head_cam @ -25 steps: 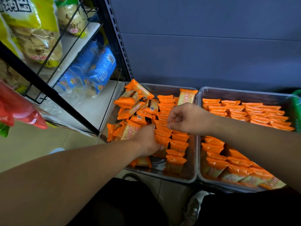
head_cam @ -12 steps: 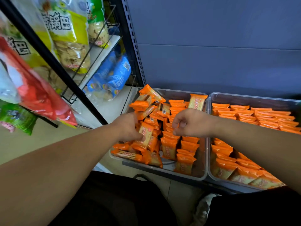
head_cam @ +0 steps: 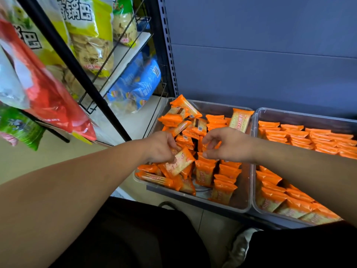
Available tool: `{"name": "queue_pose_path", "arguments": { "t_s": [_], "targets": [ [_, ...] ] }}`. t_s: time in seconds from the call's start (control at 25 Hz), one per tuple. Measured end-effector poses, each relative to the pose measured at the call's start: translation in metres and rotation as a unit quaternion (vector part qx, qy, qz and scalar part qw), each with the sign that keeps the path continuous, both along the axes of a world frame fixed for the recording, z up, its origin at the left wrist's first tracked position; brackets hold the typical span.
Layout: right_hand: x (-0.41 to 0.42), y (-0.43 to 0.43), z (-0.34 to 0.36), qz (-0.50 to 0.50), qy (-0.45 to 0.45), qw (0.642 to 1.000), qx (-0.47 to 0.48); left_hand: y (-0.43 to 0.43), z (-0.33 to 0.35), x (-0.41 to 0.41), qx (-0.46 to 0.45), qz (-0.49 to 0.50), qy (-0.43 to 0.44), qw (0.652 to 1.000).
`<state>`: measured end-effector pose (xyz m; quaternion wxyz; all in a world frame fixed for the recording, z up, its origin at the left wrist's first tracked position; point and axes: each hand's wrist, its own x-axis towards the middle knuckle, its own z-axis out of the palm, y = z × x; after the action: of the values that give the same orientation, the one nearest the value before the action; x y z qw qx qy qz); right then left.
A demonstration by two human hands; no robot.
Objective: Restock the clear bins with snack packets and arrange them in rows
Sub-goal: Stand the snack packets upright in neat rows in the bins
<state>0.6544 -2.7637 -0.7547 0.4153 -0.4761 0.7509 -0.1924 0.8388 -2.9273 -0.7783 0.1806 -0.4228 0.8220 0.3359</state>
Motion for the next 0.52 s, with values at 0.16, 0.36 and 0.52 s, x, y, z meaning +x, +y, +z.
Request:
{"name": "queue_pose_path", "arguments": {
  "t_s": [0.16, 0.36, 0.52],
  "targets": [
    [0.015, -0.005, -0.008, 0.009, 0.015, 1.000, 0.000, 0.005, 0.004, 0.007, -0.022, -0.068, -0.004, 0.997],
    [0.038, -0.025, -0.023, 0.094, 0.225, 0.969, 0.033, 0.002, 0.030, 0.015, 0.002, -0.161, -0.044, 0.986],
    [0.055, -0.048, -0.025, 0.115, 0.285, 0.950, 0.049, -0.001, 0.047, 0.048, 0.079, -0.168, -0.037, 0.982]
  ]
}}
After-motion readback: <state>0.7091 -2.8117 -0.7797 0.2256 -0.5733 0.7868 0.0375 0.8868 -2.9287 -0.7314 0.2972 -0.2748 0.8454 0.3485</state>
